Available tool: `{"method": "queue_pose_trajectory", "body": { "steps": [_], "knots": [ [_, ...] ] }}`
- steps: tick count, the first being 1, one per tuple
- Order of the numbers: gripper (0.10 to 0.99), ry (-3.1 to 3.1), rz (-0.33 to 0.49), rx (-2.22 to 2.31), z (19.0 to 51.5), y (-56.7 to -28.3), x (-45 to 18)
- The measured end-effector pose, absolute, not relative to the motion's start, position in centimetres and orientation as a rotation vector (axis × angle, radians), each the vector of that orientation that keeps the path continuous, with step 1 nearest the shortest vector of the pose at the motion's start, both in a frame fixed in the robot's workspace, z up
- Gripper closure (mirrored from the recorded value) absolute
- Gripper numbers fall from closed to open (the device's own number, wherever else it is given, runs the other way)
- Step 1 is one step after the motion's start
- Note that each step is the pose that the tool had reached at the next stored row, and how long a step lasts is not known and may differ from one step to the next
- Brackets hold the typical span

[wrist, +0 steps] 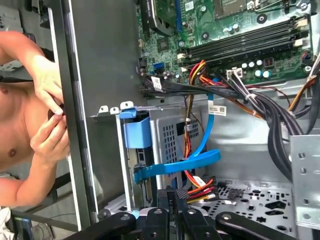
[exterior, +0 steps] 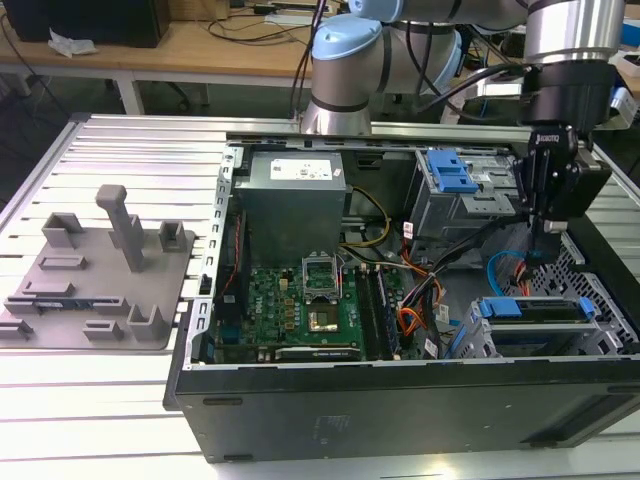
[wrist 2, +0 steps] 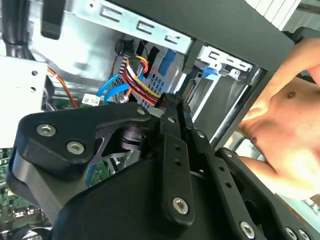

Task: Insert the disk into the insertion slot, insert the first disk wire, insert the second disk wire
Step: 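Insert the first disk wire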

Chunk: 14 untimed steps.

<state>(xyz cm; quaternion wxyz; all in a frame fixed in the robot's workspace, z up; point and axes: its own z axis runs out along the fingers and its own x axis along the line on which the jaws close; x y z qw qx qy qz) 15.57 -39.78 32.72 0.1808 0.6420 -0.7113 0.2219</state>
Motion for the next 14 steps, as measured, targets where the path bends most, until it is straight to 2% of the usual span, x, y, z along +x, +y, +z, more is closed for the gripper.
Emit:
{"method": "queue_pose_trajectory", "body": {
  "steps": [4,7,9,14],
  "knots": [
    [0.922,-2.016,0.620,1.811,32.7,-40.9,15.6],
    [0.922,-2.051,0.571,1.840,32.7,-41.3,15.6],
    [0.922,-2.094,0.509,1.877,32.7,-41.8,15.6],
    [0.922,-2.126,0.458,1.905,33.2,-43.2,15.6]
  ]
}}
